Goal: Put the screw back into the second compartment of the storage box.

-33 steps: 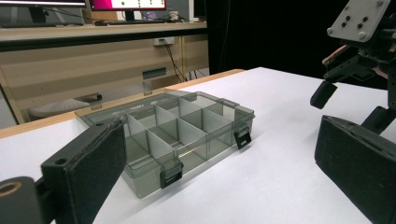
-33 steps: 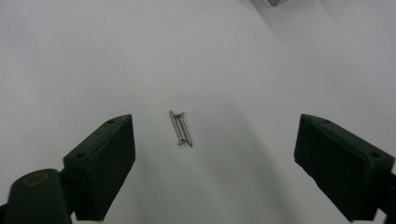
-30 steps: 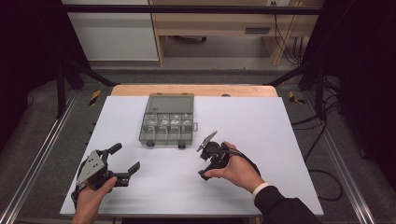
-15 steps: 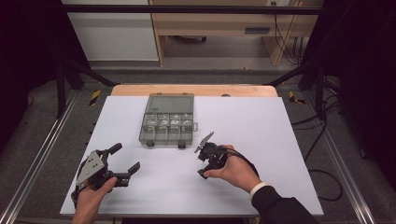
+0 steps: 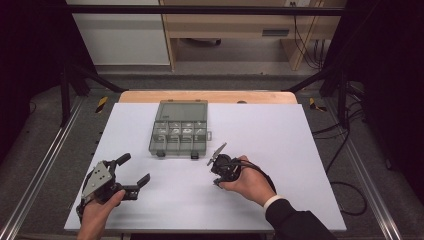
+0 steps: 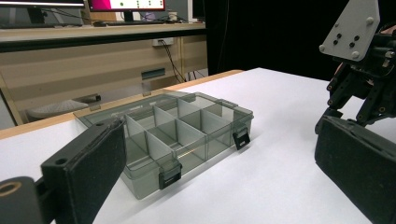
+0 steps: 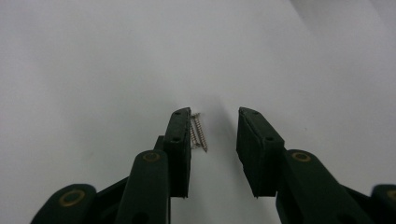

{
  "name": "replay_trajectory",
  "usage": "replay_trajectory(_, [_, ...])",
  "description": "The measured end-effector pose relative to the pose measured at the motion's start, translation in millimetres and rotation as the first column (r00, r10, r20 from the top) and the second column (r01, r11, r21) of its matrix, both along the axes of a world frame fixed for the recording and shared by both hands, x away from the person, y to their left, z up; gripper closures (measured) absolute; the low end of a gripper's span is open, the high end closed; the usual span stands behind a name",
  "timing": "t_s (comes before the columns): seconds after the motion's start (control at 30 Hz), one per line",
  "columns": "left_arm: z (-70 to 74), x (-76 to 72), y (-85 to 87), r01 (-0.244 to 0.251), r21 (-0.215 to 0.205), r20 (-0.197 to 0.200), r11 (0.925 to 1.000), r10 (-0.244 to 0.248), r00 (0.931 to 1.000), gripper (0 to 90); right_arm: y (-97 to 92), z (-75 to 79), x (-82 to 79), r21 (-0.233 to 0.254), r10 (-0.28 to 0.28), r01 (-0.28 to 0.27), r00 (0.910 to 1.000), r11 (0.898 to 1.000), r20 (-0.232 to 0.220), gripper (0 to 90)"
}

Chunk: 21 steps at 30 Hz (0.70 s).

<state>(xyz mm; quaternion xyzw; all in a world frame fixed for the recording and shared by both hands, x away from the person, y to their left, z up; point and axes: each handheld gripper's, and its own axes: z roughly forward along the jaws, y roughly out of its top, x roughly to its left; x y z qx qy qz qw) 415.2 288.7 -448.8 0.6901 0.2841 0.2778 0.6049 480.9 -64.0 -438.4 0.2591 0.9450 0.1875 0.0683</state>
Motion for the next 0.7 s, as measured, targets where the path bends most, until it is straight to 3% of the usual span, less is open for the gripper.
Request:
replay_trajectory(0.47, [0.0, 0.1, 0.4, 0.0, -0.002, -0.001, 1.0, 0.0, 1.0, 2.2, 9.6, -7.4, 2.8, -0.012, 0.036, -0.036, 0.9993, 0.999, -0.011, 77.3])
replay_trajectory(0.7, [0.0, 0.2, 0.6, -0.001, -0.003, -0.001, 1.0, 0.001, 1.0, 2.2, 10.9, -8.3, 3.4, -0.013, 0.01, -0.01, 0.9997, 1.0, -0.022, 78.7])
